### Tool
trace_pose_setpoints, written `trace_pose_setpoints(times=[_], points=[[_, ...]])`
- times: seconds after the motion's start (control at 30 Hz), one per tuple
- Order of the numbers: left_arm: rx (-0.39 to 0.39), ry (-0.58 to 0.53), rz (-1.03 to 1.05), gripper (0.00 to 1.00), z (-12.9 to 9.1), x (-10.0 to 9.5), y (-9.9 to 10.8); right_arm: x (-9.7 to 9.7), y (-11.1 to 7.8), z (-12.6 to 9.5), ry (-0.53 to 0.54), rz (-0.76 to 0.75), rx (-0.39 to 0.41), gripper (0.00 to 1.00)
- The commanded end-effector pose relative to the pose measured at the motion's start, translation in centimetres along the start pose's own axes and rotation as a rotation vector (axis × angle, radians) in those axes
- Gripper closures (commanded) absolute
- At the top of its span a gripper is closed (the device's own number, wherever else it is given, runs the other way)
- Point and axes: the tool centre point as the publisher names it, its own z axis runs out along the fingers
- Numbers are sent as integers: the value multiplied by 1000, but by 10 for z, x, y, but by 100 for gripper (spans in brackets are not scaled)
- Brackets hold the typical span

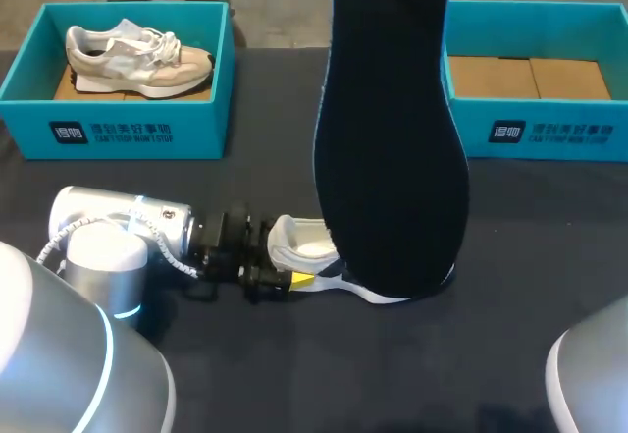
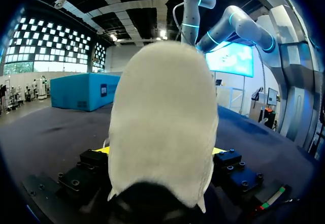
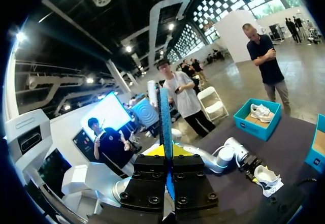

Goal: Take the shoe out of the shoebox, open the shoe tongue, remove and reinsert the insole, then place the shoe into the shoebox

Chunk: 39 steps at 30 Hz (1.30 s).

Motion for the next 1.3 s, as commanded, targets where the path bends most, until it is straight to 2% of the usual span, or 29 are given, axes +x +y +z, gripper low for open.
trace_pose_setpoints(times=[0.03, 0.2, 0.4, 0.57, 0.6, 0.77, 0.8, 1.0, 1.27, 1.3], points=[[-3, 5, 1, 0, -10, 4, -5, 0, 2, 2, -1, 2, 2, 100], [-35, 17, 22, 0, -26, 6, -11, 0, 2, 2, -1, 2, 2, 100], [-141, 29, 68, 0, -48, 4, -9, 0, 2, 2, -1, 2, 2, 100], [-191, 23, 85, 0, -64, -1, -18, 0, 2, 2, -1, 2, 2, 100], [-236, 15, 111, 0, -73, -5, -26, 0, 2, 2, -1, 2, 2, 100], [-333, 32, 151, 0, -92, -13, -49, 0, 2, 2, -1, 2, 2, 100], [-380, 30, 166, 0, -99, -15, -60, 0, 2, 2, -1, 2, 2, 100], [-505, 31, 160, 0, -113, -24, -87, 0, 2, 2, -1, 2, 2, 100], [-670, 104, 161, 0, -118, -23, -99, 0, 2, 2, -1, 2, 2, 100], [-710, 109, 173, 0, -118, -23, -101, 0, 2, 2, -1, 2, 2, 100]])
